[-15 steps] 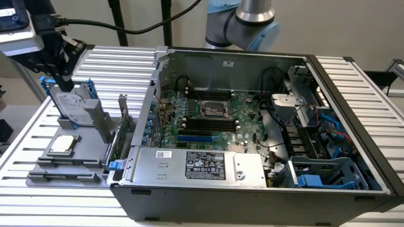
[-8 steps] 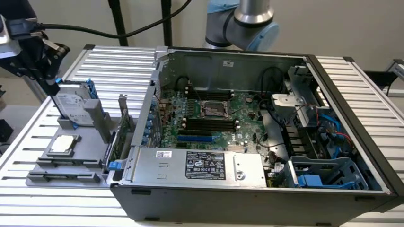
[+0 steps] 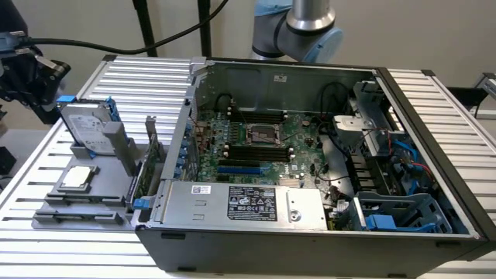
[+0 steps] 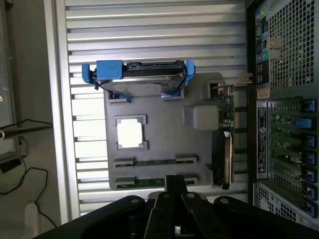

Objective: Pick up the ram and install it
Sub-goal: 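Reach for the ram, then pick up the ram and move it above insertion slot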

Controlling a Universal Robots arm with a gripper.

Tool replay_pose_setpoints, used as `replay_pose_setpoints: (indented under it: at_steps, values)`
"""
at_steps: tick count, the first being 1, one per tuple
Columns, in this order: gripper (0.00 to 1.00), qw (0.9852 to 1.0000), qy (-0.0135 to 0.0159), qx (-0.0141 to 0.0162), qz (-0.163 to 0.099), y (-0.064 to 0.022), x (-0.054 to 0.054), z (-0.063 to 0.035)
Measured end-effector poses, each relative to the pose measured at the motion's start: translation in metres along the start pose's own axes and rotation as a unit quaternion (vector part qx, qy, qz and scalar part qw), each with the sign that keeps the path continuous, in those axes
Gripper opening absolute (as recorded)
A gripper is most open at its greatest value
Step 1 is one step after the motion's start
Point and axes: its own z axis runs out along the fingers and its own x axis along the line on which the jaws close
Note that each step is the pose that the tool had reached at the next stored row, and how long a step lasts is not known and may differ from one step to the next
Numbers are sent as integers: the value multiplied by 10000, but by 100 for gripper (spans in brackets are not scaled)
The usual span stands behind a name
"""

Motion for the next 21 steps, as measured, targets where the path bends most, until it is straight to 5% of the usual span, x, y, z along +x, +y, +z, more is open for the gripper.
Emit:
replay_pose_setpoints:
  at_steps: [13,21]
  values:
    - [11,10000,73,5,-9,-353,33,49]
    - [11,10000,74,-10,-7,-369,40,49]
